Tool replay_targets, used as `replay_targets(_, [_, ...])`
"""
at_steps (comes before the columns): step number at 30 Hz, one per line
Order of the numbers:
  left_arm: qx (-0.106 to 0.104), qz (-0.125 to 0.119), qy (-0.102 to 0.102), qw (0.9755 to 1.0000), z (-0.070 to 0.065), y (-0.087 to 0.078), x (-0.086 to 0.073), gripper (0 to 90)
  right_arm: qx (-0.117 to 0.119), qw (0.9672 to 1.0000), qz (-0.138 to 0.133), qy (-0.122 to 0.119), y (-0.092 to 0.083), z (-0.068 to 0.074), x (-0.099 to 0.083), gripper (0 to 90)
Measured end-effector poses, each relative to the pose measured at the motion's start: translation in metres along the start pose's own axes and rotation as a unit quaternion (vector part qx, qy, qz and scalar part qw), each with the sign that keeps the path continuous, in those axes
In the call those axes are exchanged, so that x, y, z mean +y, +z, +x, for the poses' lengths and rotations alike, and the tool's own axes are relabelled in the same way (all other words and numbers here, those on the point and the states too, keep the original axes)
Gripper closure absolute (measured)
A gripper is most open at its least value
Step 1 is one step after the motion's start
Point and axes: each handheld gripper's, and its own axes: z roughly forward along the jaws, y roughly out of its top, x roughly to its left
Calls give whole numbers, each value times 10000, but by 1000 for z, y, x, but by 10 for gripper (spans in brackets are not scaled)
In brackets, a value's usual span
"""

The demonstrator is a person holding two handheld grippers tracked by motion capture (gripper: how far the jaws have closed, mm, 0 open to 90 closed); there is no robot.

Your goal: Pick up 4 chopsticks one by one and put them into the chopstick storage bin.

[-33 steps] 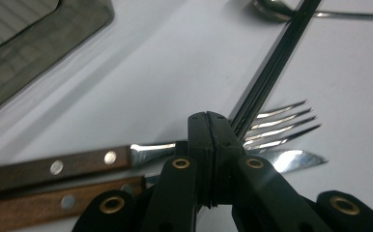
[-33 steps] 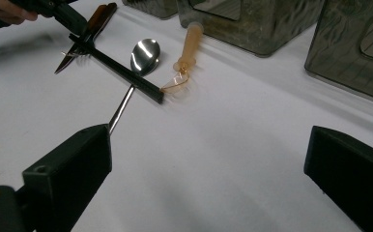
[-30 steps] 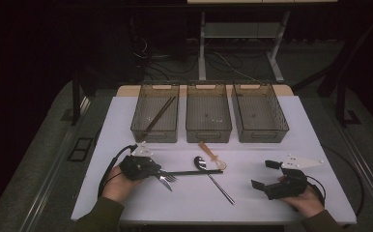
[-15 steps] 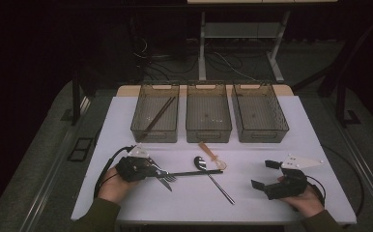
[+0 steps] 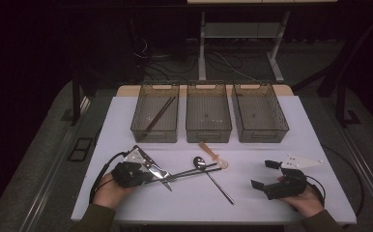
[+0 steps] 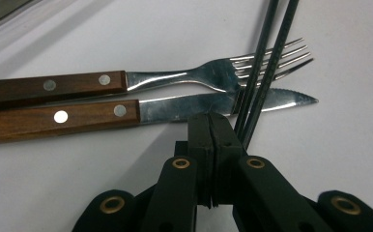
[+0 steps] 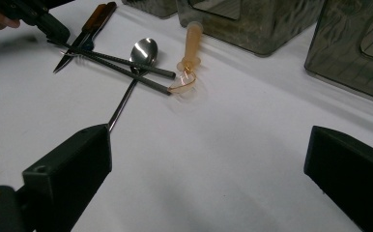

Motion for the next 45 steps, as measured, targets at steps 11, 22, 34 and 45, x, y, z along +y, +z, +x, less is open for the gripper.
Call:
replay_targets(11, [-73,31,4,10000,-5,-4,-6,890,-5,10000,0,4,0,0,0,23])
replay_targets(22, [-150,22,-28,9999,-10,-6,-11,890,-10,10000,4,4,0,0,0,23])
replay_targets(34, [-240,69,-28,9997,-14,-7,-14,888,-6,10000,8,-4,1,0,0,24])
replay_targets(45, [-337,98,-12,9994,-18,-6,-13,887,-13,10000,6,8,0,0,0,23])
